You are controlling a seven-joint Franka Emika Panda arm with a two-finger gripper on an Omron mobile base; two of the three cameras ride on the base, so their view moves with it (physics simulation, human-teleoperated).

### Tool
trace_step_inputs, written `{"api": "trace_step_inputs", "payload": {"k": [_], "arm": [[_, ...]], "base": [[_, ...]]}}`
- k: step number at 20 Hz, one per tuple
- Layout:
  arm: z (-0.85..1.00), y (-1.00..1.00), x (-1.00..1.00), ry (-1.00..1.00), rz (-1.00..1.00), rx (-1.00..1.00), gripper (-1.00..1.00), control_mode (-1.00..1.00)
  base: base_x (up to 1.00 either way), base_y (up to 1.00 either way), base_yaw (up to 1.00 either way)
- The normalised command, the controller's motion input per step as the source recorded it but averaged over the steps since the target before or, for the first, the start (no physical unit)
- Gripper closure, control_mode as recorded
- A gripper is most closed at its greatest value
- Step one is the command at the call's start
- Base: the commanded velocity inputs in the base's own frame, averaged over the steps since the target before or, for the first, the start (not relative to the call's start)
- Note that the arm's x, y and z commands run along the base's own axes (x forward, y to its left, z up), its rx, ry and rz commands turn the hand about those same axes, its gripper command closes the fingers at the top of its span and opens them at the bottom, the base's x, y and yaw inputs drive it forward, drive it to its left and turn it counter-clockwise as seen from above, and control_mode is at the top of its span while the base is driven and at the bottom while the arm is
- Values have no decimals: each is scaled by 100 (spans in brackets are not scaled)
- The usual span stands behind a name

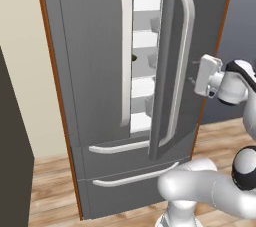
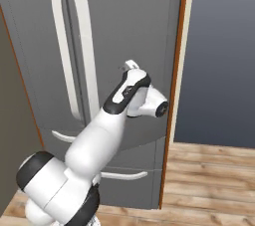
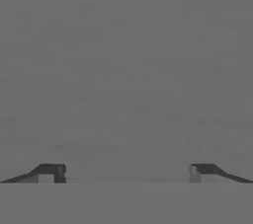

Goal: Place the orange in the correct fridge rack based on whether it is a fruit or vegetable. Finally, close the fridge door.

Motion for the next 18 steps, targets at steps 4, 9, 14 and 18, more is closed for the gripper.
{"api": "trace_step_inputs", "payload": {"k": [4, 9, 14, 18], "arm": [[14, 21, 33, 9, -30, -1, -100, -100], [16, 17, 36, 10, -29, 0, -100, -100], [23, 9, 35, 11, -28, 0, -100, -100], [23, 7, 37, 13, -27, 0, -100, -100]], "base": [[0, 0, 0], [0, 0, 0], [0, 0, 0], [0, 0, 0]]}}
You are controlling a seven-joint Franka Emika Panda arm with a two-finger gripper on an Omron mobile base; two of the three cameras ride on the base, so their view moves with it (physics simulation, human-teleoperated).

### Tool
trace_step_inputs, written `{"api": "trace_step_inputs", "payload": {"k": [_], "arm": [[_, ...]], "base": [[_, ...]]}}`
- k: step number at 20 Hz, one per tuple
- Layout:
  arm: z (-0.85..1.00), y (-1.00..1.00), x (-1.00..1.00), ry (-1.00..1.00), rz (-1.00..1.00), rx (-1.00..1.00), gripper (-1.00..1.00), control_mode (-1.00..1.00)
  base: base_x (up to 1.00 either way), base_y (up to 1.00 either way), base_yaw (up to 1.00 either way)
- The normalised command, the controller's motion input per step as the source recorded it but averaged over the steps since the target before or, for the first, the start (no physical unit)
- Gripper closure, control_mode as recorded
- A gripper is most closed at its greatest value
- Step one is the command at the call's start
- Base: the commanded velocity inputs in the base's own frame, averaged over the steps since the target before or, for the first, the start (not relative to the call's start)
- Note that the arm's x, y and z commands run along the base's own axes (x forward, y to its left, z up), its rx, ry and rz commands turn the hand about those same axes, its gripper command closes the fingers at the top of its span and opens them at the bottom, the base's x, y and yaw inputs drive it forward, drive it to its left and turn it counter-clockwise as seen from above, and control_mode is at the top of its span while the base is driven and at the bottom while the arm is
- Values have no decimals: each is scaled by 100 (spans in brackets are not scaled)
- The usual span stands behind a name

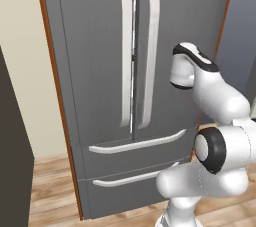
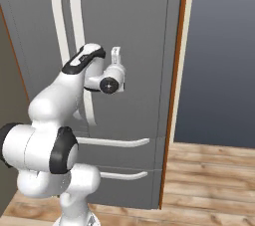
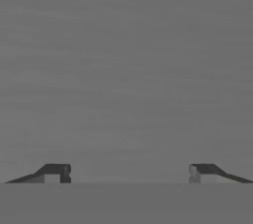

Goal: Place the orange in the correct fridge rack based on whether it is a fruit or vegetable. Finally, close the fridge door.

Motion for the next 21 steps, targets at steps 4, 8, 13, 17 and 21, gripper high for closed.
{"api": "trace_step_inputs", "payload": {"k": [4, 8, 13, 17, 21], "arm": [[15, 4, 39, 13, -26, 0, -100, -100], [11, 2, 36, 12, -25, 0, -100, -100], [7, 0, 30, 15, -21, 0, -100, -100], [10, 0, 10, 15, -16, 0, -100, -100], [16, 0, 0, 8, -12, 0, -100, -100]], "base": [[0, 0, 0], [0, 0, 0], [0, 0, 0], [0, 0, 0], [0, 0, 0]]}}
